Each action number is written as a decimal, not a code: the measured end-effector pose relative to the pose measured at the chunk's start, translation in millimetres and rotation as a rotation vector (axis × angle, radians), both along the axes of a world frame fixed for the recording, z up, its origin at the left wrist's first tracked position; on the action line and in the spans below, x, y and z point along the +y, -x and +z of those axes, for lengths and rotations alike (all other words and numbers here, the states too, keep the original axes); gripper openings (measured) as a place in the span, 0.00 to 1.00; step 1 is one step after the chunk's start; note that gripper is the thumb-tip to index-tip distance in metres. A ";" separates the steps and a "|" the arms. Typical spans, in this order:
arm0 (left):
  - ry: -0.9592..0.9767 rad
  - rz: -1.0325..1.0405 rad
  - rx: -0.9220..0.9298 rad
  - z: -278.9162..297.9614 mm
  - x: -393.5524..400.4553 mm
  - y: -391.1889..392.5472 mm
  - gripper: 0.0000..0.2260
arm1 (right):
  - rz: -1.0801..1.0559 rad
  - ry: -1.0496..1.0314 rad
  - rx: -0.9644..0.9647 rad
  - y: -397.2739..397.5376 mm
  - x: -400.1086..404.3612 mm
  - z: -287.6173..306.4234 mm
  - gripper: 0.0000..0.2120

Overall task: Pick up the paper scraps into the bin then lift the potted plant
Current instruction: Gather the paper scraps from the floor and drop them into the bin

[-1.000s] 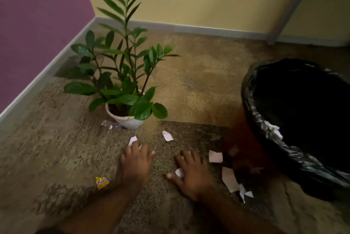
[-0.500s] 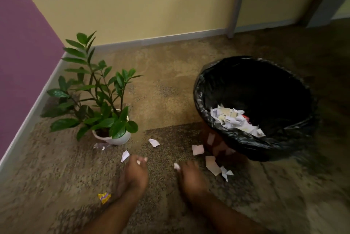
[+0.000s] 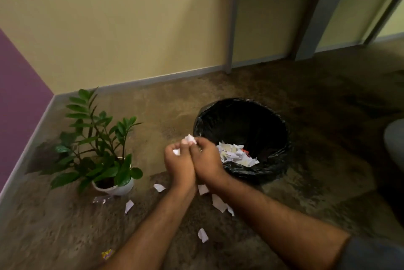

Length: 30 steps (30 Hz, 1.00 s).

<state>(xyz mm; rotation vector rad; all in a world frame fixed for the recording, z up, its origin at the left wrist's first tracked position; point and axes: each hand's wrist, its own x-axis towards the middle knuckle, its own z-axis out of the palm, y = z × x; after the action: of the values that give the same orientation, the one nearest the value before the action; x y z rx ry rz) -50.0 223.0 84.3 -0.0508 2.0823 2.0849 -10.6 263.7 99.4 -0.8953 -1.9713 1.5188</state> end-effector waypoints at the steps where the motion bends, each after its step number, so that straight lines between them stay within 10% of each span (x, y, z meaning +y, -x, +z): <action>1: -0.022 -0.002 0.007 13.1 11.0 -5.4 0.07 | -0.018 0.008 0.025 -5.5 7.6 14.0 0.12; 10: 0.029 -0.339 0.101 60.9 100.2 -27.2 0.05 | -0.237 -0.089 0.170 -50.5 91.8 46.2 0.11; 19: 0.328 -0.586 0.106 24.7 95.4 -7.1 0.11 | -0.196 -0.164 -0.175 -67.7 131.9 -8.9 0.28; 24: 0.528 -0.432 0.725 19.2 41.9 -15.8 0.06 | -0.190 -0.377 -0.160 -74.5 110.4 -1.5 0.18; 30: 0.550 -0.042 0.733 -4.2 -24.5 -6.1 0.08 | 0.195 -0.717 -0.033 -61.1 39.2 -9.4 0.09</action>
<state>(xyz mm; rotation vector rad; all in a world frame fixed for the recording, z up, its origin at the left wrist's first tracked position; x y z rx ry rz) -43.9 198.5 80.0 0.7744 2.9722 1.5648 50.5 302.9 90.0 -0.4284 -2.4232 0.7609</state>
